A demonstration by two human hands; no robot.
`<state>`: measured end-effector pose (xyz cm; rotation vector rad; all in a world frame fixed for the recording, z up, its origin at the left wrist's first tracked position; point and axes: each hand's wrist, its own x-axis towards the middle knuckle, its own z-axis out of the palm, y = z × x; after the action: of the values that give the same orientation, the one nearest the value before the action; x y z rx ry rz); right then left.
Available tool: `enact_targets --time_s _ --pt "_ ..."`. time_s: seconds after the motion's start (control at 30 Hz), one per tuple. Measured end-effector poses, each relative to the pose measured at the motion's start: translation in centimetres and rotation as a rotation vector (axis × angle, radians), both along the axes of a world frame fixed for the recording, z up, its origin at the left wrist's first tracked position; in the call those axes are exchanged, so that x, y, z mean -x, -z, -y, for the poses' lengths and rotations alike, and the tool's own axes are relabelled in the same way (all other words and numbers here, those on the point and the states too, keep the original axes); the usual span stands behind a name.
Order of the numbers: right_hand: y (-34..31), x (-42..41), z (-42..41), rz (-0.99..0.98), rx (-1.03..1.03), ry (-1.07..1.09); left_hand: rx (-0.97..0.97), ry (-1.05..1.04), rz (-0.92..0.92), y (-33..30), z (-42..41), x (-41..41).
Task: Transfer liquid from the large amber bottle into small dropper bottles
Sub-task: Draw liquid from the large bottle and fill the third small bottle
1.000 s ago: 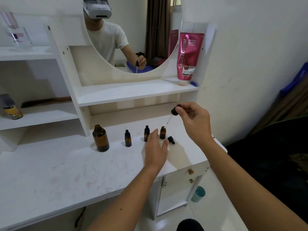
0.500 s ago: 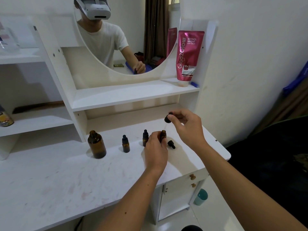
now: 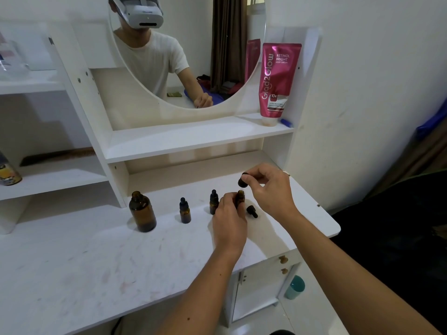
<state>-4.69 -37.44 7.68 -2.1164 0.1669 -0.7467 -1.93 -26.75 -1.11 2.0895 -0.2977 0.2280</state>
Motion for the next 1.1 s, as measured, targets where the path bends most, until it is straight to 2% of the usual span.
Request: enact_targets --time_s 0.2,0.53,0.7,0.8,0.9,1.1 --pt "0.3 -0.2 0.0 -0.026 -0.013 0.012 0.008 0.006 -0.016 0.3 0.1 -0.2" --pt "-0.7 0.5 -0.5 0.003 -0.162 -0.001 -0.022 0.017 -0.008 0.0 -0.1 0.0" --pt "-2.9 0.9 -0.9 0.091 -0.070 0.021 0.037 0.048 -0.061 -0.4 -1.3 1.1" --pt "-4.1 0.7 -1.5 0.122 -0.011 0.027 0.099 0.052 -0.123 -0.5 -2.8 2.2" --pt "-5.0 0.5 -3.3 0.149 -0.039 -0.004 0.145 0.055 -0.148 -0.6 -5.0 3.2" --pt "-5.9 -0.8 -9.6 0.207 -0.053 -0.134 0.127 -0.002 -0.183 -1.0 -12.1 4.1"
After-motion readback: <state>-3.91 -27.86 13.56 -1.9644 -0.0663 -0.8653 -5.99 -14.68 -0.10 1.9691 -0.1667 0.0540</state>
